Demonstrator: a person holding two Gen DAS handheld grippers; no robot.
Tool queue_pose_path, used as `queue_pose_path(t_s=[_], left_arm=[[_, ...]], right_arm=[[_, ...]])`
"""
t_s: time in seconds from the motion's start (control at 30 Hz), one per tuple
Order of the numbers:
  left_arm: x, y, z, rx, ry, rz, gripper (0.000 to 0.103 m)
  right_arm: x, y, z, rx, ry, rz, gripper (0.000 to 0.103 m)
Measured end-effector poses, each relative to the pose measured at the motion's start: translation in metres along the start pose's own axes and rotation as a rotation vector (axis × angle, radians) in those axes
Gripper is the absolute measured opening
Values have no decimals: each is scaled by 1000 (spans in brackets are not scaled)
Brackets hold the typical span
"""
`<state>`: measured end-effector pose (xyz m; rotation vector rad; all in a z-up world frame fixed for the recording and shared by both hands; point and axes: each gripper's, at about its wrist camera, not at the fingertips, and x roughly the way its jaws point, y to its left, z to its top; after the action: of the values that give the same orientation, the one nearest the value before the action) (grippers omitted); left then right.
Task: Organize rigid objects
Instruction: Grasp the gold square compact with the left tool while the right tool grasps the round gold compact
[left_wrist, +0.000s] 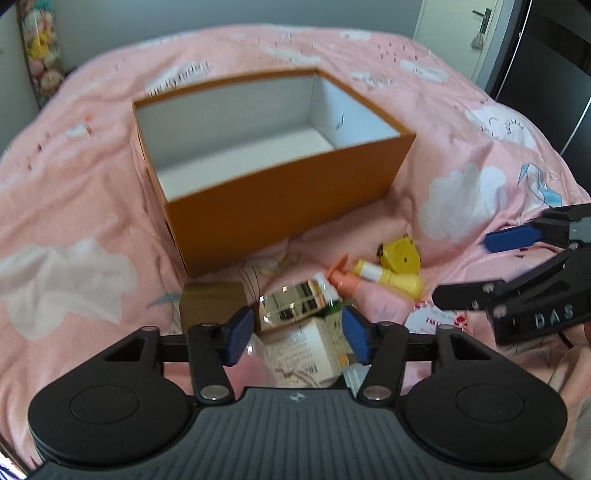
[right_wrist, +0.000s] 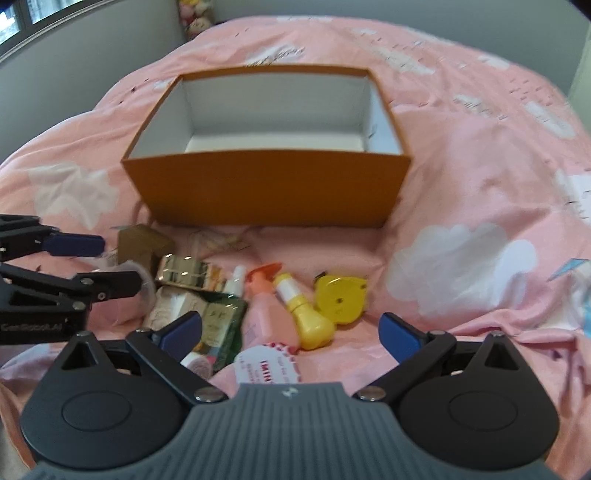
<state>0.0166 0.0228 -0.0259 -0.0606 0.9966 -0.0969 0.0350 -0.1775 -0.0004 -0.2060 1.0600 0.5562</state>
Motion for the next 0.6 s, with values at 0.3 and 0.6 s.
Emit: queue_pose_path(t_s=[0.3,0.6], left_arm=[[9,24,6,-30,66,1,45],[28,50,17,-28,128,65,67]], right_arm=[[37,-5,28,-16,141,140,48],[82,35,52,-198,223,216,49]])
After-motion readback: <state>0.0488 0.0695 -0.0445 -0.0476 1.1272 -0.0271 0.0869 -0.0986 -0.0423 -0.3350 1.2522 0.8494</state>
